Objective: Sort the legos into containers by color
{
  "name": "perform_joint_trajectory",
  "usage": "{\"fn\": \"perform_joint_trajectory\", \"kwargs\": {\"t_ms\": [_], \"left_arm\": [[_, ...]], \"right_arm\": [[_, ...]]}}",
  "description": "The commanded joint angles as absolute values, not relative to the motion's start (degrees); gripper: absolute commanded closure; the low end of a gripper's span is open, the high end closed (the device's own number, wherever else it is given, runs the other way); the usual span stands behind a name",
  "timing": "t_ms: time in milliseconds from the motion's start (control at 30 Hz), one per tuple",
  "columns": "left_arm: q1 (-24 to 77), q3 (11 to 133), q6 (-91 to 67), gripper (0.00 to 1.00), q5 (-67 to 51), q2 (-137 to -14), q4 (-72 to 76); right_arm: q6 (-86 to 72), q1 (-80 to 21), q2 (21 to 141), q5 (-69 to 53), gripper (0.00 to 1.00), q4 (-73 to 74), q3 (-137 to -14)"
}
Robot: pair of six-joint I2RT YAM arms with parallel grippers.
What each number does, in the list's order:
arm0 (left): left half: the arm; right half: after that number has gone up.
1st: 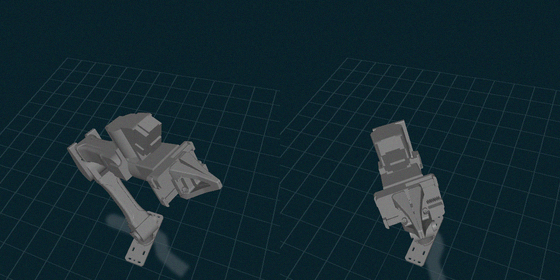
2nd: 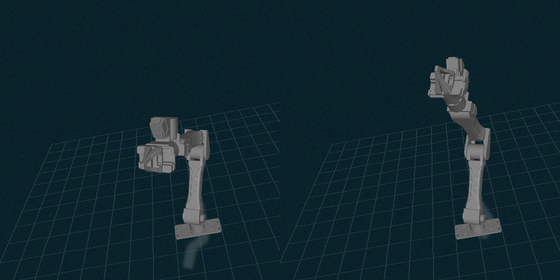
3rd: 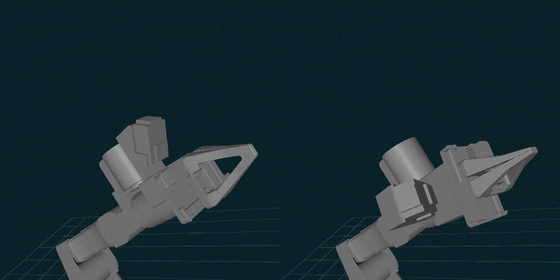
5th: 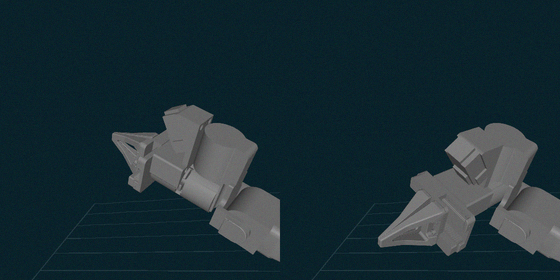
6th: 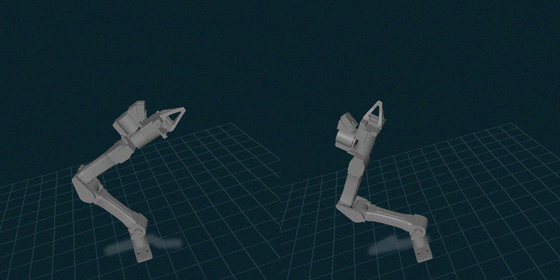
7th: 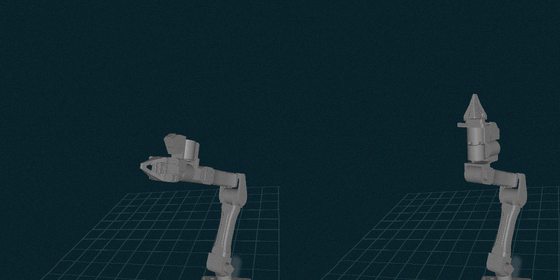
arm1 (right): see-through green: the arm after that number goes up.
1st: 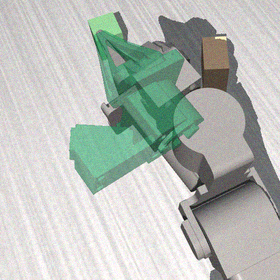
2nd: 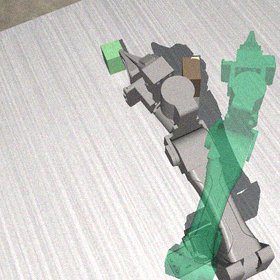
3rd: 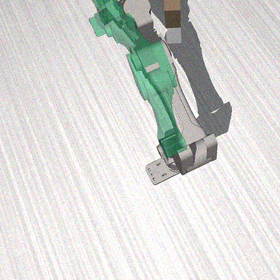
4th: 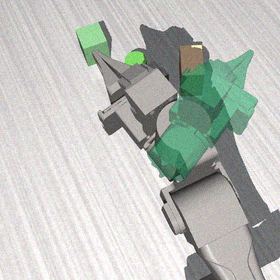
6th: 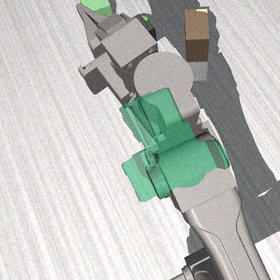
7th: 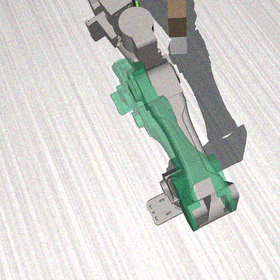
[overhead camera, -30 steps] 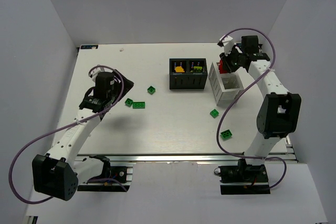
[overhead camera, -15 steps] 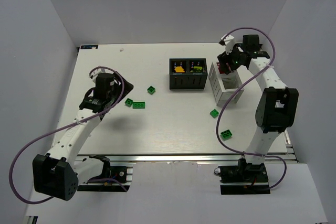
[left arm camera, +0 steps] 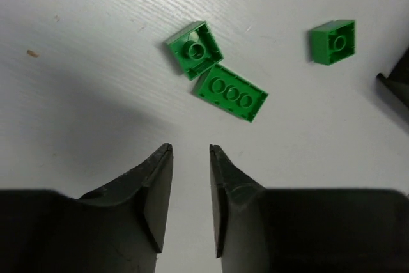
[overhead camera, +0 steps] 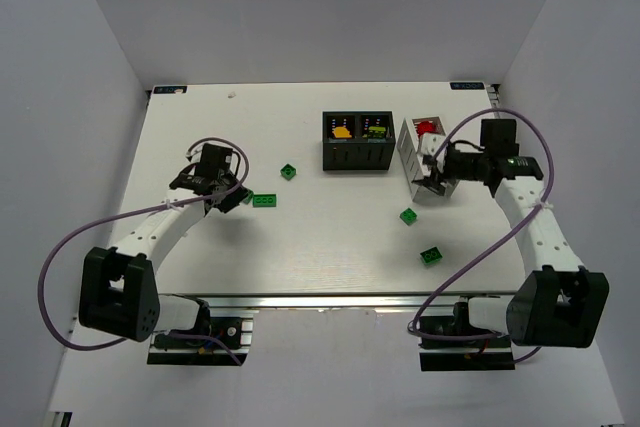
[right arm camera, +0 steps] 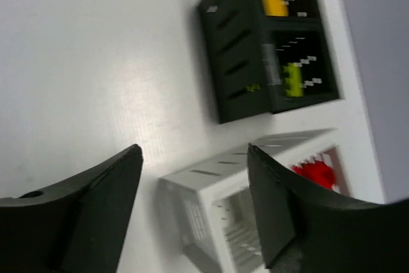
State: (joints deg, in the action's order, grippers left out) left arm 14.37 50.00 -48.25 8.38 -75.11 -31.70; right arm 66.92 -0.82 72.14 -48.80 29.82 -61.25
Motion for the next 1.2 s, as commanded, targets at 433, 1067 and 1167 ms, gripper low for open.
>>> {"fn": "perform_joint_trajectory", "kwargs": {"t_ms": [433, 1067, 1167], "left_arm": [[14.06, 49.49, -44.47, 0.22, 8.88, -74.27, -32.43], [14.06, 45.97, -45.18, 0.19, 9.23, -72.42, -31.29], [13.98, 45.97, -45.18, 0.19, 9.23, -72.60, -31.12]], "right_arm": [[117.07, -0.70, 70.58, -31.91, 0.25, 69.79, -46.68], [108.99, -1.49, 76.55, -27.25, 0.26, 53.97, -41.31], [108.90, -1.84, 77.60, -26.28, 0.31, 53.26, -41.05]]}}
